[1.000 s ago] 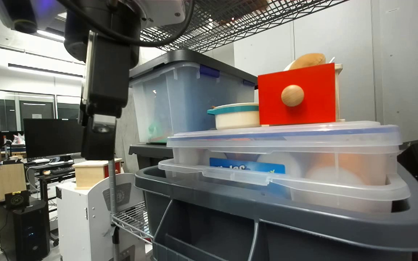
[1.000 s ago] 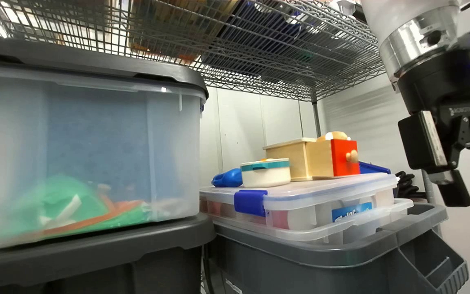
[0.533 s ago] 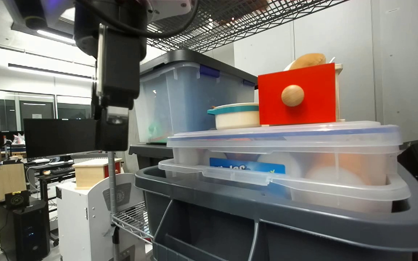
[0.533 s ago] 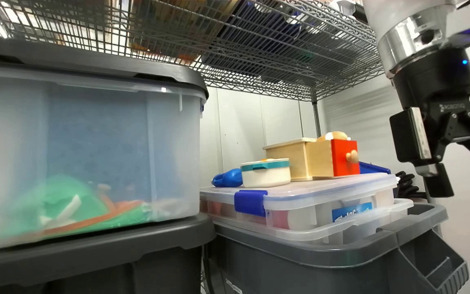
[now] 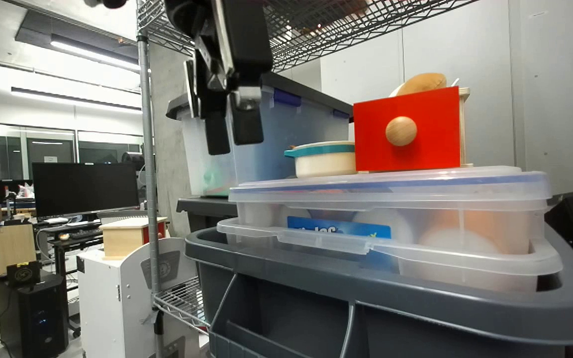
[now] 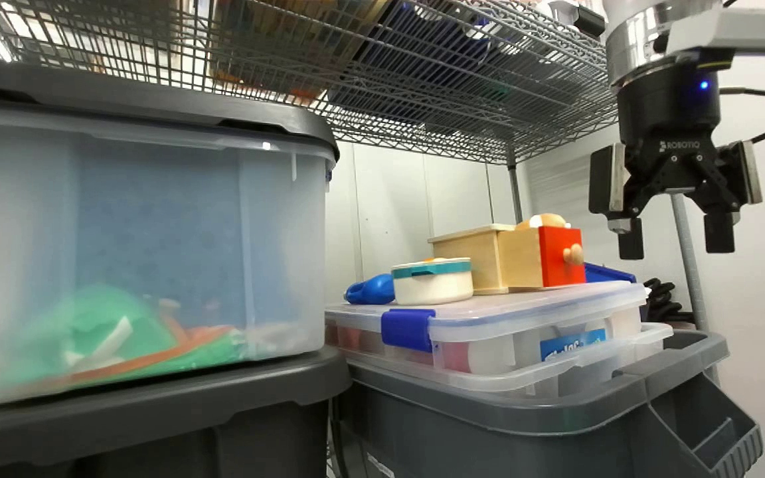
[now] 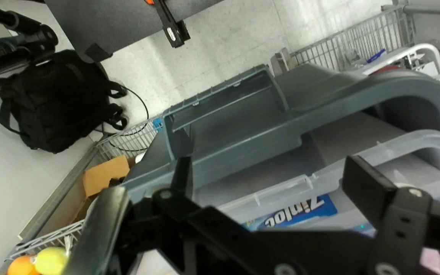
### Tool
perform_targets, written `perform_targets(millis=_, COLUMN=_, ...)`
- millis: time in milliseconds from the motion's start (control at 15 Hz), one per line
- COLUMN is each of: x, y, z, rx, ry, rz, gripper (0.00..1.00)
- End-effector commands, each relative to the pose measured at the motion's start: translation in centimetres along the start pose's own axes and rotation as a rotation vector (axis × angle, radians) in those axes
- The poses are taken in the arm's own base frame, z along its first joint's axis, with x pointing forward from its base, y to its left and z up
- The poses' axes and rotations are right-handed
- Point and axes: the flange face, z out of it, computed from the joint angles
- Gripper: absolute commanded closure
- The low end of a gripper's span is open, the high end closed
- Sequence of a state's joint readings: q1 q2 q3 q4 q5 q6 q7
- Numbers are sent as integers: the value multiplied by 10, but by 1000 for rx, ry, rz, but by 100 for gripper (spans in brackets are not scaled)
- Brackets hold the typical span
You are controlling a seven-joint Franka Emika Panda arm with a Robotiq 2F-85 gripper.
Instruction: Remove the brown object from the chest drawer
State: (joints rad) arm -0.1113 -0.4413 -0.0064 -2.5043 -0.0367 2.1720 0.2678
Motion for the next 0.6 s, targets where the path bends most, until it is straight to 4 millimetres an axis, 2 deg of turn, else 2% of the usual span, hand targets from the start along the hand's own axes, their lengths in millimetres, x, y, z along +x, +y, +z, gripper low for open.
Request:
perform_targets(millis=0, x=28, y=10, z=-22, rx=31, ry=81, rz=52, gripper=0)
perform_targets(millis=267, x=50, y=18, z=-47, rx=54, ry=173, rz=59, gripper=0)
perform_targets(millis=533, x=69, y=14, z=-66, rx=68, ry=235, rz=33, gripper=0)
